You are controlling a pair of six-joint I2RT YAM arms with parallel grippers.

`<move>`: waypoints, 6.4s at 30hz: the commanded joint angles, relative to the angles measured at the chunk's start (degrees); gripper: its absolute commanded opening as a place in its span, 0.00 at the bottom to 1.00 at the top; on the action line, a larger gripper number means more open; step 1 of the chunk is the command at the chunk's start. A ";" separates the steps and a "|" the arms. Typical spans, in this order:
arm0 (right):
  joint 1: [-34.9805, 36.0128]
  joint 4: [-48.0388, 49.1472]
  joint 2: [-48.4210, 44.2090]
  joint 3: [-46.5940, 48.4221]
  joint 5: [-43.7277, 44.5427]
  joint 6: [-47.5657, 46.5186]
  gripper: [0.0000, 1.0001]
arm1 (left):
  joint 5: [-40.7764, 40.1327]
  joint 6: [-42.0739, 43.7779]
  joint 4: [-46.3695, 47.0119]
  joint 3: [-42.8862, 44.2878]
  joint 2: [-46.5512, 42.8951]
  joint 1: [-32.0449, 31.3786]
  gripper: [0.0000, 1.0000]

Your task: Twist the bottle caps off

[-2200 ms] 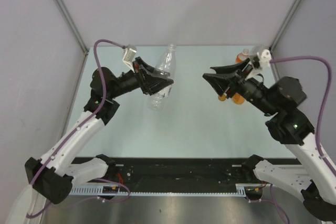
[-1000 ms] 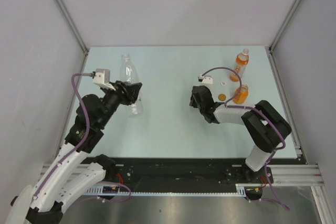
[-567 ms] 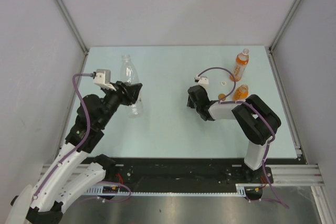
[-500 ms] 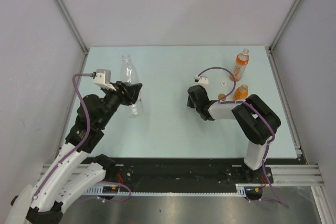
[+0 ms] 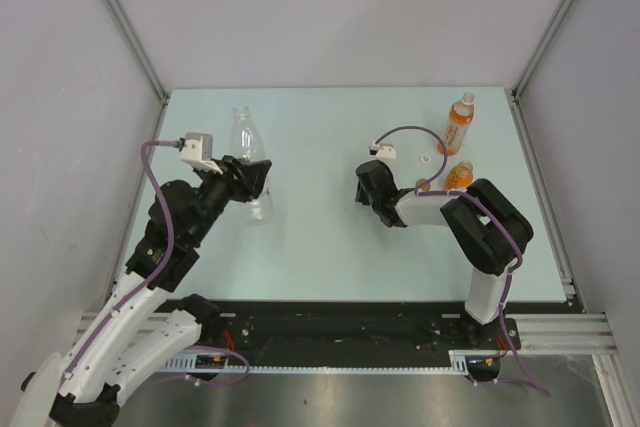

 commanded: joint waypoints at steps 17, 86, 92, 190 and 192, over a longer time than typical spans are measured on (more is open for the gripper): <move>-0.18 -6.70 0.79 1.12 0.29 2.27 0.36 | -0.72 0.72 1.71 -0.43 -0.78 -0.39 0.05; -3.44 -8.02 -49.66 10.26 -51.83 7.99 0.70 | 51.75 3.36 25.09 3.96 21.90 -9.27 0.00; -2.21 -10.39 -48.43 11.05 -52.36 6.67 0.61 | 50.26 4.41 24.48 4.22 21.55 -9.27 0.00; -3.44 0.07 -7.21 20.19 12.15 -19.96 0.00 | -12.06 8.55 2.76 -1.57 -0.25 -9.18 1.00; -3.35 -0.55 -7.21 20.19 12.07 -19.79 0.01 | -11.97 8.63 2.85 -1.57 -0.25 -9.18 1.00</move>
